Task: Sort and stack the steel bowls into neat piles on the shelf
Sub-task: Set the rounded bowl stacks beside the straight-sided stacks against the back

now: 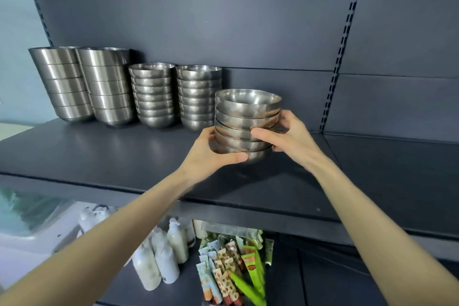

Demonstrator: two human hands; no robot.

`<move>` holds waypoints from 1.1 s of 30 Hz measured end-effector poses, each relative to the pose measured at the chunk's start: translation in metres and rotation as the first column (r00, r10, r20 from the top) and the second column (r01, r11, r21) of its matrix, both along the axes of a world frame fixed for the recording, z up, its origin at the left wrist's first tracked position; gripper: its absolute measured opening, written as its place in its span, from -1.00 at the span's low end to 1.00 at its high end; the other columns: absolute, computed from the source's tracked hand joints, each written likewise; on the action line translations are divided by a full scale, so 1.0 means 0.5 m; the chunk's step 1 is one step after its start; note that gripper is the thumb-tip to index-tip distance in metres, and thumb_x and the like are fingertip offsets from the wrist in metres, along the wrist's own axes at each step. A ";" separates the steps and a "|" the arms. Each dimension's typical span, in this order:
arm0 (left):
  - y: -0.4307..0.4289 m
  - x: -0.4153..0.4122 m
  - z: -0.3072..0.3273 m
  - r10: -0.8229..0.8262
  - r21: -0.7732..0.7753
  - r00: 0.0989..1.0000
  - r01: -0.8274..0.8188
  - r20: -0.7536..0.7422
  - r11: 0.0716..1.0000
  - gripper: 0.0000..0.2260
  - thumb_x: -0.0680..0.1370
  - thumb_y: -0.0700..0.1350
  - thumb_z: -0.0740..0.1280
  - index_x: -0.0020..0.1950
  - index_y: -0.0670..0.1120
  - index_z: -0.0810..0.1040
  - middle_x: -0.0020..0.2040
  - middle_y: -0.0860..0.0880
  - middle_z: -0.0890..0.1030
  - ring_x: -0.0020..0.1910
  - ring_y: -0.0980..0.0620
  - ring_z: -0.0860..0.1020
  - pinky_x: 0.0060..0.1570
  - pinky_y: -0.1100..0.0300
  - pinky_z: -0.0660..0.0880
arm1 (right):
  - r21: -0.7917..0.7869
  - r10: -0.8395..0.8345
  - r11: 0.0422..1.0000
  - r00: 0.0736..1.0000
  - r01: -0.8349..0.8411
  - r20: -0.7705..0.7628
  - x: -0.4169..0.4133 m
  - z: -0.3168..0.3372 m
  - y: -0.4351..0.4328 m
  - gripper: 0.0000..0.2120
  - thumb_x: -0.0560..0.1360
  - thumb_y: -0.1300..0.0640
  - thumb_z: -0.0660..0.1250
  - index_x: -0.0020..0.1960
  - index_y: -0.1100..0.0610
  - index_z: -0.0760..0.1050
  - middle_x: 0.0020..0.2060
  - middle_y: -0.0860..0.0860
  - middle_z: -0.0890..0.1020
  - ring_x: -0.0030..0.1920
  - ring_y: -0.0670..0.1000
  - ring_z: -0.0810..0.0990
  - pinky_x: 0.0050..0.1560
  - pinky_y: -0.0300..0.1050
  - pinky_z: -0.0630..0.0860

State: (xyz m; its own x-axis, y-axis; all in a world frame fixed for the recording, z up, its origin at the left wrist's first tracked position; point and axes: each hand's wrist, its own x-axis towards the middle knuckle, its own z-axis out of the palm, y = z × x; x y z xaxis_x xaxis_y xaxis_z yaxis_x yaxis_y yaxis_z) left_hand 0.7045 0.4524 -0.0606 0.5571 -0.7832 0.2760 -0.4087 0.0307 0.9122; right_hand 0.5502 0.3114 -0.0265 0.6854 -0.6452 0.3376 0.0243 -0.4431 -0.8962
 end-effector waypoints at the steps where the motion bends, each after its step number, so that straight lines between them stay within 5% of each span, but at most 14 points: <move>1: -0.014 0.013 -0.003 -0.017 0.007 1.000 0.017 -0.006 1.000 -0.34 0.20 0.03 0.64 0.20 0.08 0.40 0.06 0.21 0.55 -0.10 0.40 0.56 -0.22 0.58 0.40 | 0.003 -0.021 1.000 1.000 0.021 -0.007 0.008 -0.003 -0.008 -0.36 0.06 -0.33 0.54 0.05 -0.18 0.43 -0.01 -0.28 0.62 -0.04 -0.34 0.59 -0.05 -0.21 0.57; 11: -0.150 0.097 -0.025 -0.107 0.037 0.993 0.109 -0.048 0.993 -0.29 0.20 0.02 0.64 0.26 0.09 0.38 0.10 0.24 0.55 0.05 0.32 0.56 -0.07 0.43 0.47 | 0.023 -0.118 0.993 0.993 0.119 -0.025 0.074 -0.030 -0.116 -0.32 0.05 -0.33 0.55 0.09 -0.15 0.43 -0.03 -0.24 0.64 -0.07 -0.33 0.61 -0.22 -0.33 0.54; 20: -0.226 0.160 -0.037 -0.106 0.037 0.993 0.108 -0.058 0.993 -0.20 0.20 0.01 0.64 0.36 -0.03 0.36 0.18 0.19 0.54 0.12 0.33 0.50 0.06 0.43 0.44 | -0.007 -0.135 0.991 0.989 0.135 -0.064 0.136 -0.034 -0.187 -0.14 0.05 -0.34 0.55 0.25 -0.05 0.40 0.09 -0.21 0.60 0.08 -0.24 0.58 0.12 -0.08 0.58; 25: -0.248 0.178 -0.044 -0.075 0.049 0.996 0.077 -0.051 0.996 -0.11 0.19 0.05 0.63 0.42 -0.08 0.30 0.24 0.12 0.53 0.21 0.15 0.52 0.27 0.15 0.44 | -0.016 -0.157 0.988 0.985 0.156 -0.076 0.159 -0.038 -0.213 -0.14 0.06 -0.35 0.55 0.26 -0.06 0.39 0.10 -0.21 0.60 0.11 -0.22 0.58 0.17 -0.01 0.58; 33: -0.256 0.179 -0.052 0.082 0.033 0.996 -0.083 0.027 0.996 -0.13 0.23 0.13 0.59 0.42 -0.15 0.35 0.17 0.03 0.60 0.14 0.10 0.57 0.20 0.21 0.47 | -0.021 -0.173 0.985 0.982 0.172 -0.077 0.187 -0.039 -0.228 -0.09 0.06 -0.38 0.55 0.29 -0.01 0.41 0.12 -0.17 0.62 0.12 -0.19 0.59 0.16 -0.02 0.57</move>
